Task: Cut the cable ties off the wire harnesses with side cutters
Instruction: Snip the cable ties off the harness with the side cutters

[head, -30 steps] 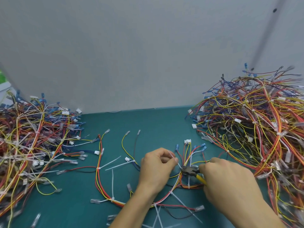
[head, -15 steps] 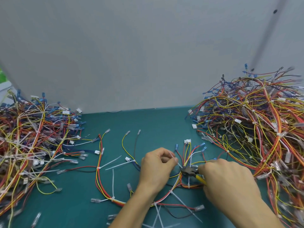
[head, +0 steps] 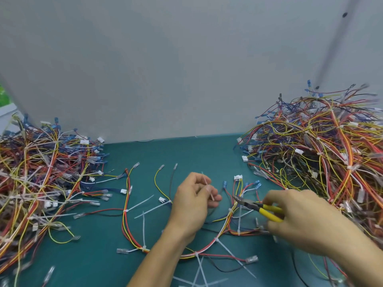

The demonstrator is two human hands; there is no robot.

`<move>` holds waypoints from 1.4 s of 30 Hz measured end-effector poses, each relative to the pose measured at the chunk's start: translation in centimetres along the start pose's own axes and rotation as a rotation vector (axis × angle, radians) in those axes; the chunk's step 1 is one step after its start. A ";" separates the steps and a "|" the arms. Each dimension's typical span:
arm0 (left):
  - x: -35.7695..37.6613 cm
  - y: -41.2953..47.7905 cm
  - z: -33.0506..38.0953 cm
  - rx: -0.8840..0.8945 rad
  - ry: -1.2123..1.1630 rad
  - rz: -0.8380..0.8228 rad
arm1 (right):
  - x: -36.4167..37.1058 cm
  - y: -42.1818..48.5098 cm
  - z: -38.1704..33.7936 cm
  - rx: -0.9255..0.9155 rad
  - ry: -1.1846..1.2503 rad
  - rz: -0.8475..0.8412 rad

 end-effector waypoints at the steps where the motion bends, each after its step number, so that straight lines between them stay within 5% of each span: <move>1: 0.1 -0.1 0.2 -0.020 0.026 -0.008 | -0.4 -0.2 0.5 -0.008 0.014 -0.026; 7: 1.3 -1.5 0.5 -0.077 0.234 -0.124 | -1.7 -1.5 2.2 -0.061 -0.068 -0.216; 15: 1.6 -1.5 -0.8 0.194 0.747 -0.176 | -0.2 -1.5 1.8 -0.112 -0.103 -0.224; 42: 1.6 -1.0 -1.1 0.129 0.709 -0.237 | 1.5 -0.8 1.7 -0.161 -0.139 -0.227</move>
Point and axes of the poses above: each hand's wrist, its own y-axis towards the middle knuckle, its own x-axis out of the palm, z = x × y, the point moved 1 cm from there along y, towards the middle knuckle, and after that the axes turned 11 degrees about -x, right-handed, at the moved point
